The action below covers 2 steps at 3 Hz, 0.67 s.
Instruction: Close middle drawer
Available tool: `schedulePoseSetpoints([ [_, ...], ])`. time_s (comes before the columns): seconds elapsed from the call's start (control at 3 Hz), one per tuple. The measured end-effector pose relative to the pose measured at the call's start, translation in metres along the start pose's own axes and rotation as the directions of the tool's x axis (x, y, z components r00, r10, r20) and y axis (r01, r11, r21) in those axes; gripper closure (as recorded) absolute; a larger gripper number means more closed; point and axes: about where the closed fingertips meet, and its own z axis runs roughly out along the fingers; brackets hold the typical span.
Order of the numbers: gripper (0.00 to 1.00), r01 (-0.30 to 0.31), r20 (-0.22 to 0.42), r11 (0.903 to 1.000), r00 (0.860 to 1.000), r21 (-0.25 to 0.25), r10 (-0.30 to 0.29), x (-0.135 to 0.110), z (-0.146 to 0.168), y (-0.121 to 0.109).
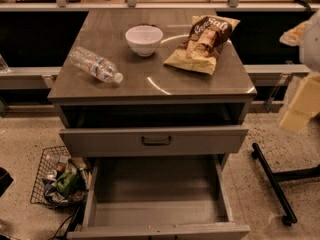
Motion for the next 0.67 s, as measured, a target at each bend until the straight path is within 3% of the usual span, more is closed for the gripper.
schedulePoseSetpoints([
  [0.67,0.0,-0.106,0.1,0.9936,0.99,0.04,0.102,0.034,0.058,0.068],
])
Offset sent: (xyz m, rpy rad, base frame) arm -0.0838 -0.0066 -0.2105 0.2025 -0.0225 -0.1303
